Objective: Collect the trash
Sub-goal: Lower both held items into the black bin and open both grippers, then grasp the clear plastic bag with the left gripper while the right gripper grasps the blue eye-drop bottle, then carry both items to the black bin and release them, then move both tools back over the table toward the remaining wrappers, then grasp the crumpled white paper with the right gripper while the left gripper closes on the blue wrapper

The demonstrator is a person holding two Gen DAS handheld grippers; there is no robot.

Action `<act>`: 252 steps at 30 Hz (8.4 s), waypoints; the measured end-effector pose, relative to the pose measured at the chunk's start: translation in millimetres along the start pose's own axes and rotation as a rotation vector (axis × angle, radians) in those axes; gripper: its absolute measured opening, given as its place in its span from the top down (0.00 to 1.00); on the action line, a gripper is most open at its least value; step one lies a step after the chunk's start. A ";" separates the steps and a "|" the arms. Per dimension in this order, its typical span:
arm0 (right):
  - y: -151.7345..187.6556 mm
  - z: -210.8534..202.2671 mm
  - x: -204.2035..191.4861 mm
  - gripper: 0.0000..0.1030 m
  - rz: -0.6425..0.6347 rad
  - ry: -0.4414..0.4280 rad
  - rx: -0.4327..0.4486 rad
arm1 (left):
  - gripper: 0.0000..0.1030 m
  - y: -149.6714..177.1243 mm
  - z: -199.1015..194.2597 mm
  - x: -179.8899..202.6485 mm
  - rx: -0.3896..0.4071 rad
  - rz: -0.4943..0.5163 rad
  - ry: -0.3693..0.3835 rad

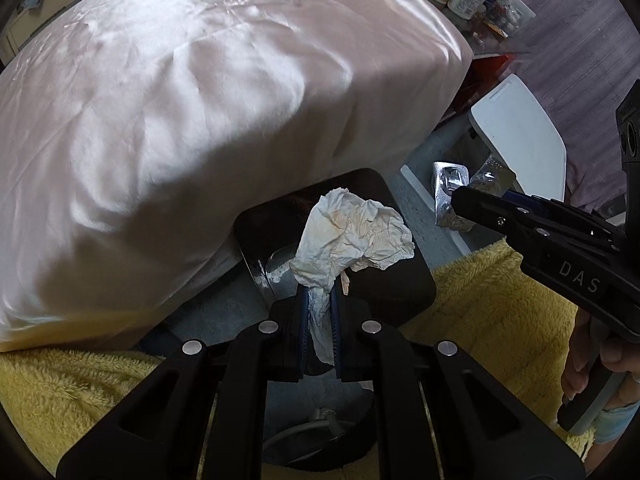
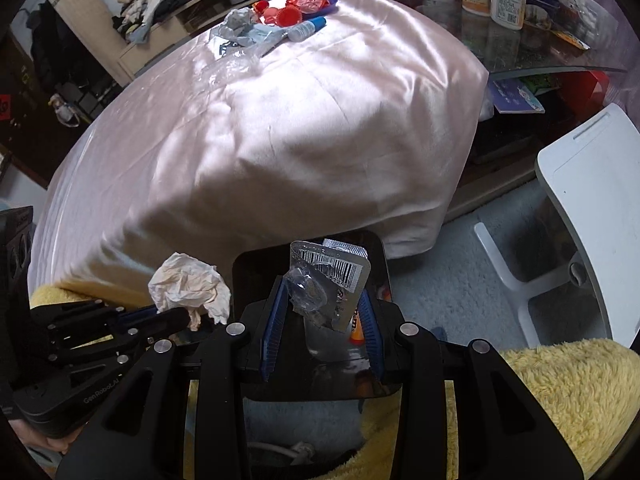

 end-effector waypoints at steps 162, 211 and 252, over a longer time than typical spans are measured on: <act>10.0 -7.1 -3.9 0.79 -0.009 -0.051 -0.028 | 0.65 2.2 -2.1 8.3 0.005 0.056 -0.013; -178.2 -4.4 1.8 0.16 0.020 -0.039 0.199 | 0.09 -164.8 -70.3 -100.1 0.263 -0.042 -0.214; -289.3 80.7 -14.9 0.92 -0.094 -0.040 0.148 | 0.82 -299.1 11.3 -95.4 0.174 0.011 -0.049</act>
Point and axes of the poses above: each gripper's, at about its wrist camera, not at the fingertips, and z roughly the way its jaws point, x to its right, y to its underside, the point moved 8 cm from there along z, roughly the way its jaws point
